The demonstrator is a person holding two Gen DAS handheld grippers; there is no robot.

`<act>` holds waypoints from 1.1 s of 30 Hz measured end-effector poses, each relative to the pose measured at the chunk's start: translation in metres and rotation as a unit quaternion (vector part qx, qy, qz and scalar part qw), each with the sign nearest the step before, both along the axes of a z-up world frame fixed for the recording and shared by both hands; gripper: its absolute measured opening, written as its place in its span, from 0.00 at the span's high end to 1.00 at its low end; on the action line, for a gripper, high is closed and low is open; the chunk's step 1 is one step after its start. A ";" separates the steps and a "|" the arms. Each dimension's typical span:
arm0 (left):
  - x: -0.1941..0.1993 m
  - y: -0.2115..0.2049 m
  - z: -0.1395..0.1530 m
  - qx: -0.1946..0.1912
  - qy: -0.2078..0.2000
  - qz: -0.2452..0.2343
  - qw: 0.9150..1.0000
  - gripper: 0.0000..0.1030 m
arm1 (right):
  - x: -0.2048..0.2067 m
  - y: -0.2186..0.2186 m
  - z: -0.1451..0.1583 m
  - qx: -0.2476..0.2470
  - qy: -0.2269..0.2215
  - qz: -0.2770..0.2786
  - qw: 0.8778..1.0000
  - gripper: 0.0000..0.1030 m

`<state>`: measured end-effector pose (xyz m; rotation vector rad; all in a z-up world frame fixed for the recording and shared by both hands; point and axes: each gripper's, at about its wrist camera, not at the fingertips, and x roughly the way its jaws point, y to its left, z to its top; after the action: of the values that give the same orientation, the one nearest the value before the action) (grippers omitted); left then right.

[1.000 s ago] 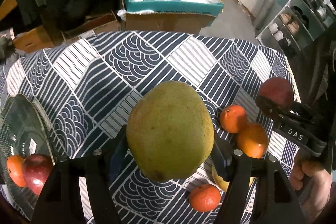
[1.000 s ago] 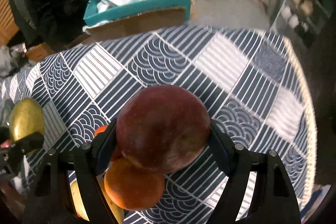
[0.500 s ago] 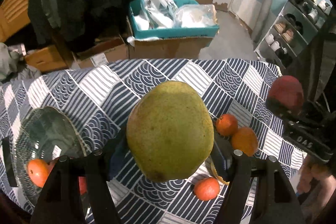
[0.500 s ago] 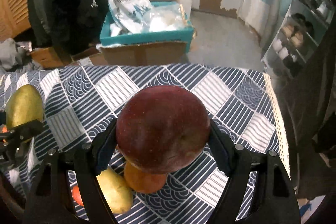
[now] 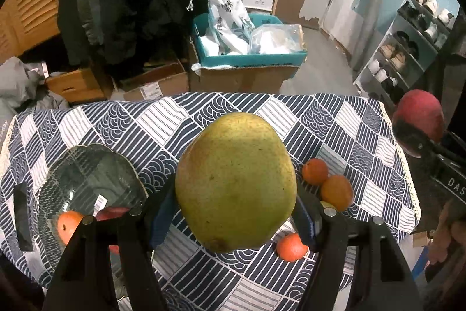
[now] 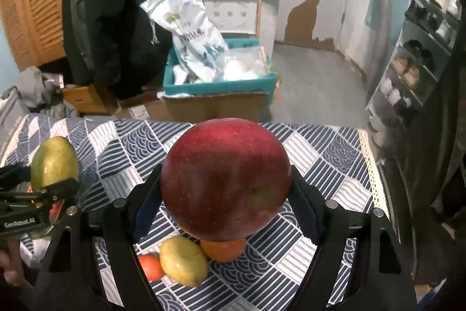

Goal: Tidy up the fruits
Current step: 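Lift the pear with the left tool while the right tool lifts the apple toward the bowl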

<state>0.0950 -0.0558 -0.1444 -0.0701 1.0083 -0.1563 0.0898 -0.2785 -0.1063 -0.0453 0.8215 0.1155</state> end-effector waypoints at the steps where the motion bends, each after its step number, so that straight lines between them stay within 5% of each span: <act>1: -0.002 0.001 0.003 0.000 -0.004 0.000 1.000 0.30 | -0.002 0.001 0.004 0.001 -0.004 0.003 1.000 0.23; 21: -0.036 0.032 0.063 -0.013 -0.074 0.014 0.997 0.30 | -0.031 0.037 0.053 0.015 -0.057 0.047 0.997 0.23; 33: -0.044 0.064 0.067 -0.010 -0.085 0.038 0.996 0.30 | -0.024 0.085 0.055 0.032 -0.053 0.089 0.994 0.23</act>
<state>0.0511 0.0082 -0.0772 -0.1111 0.8330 -0.1017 0.0660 -0.1938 -0.0512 -0.0643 0.7069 0.3040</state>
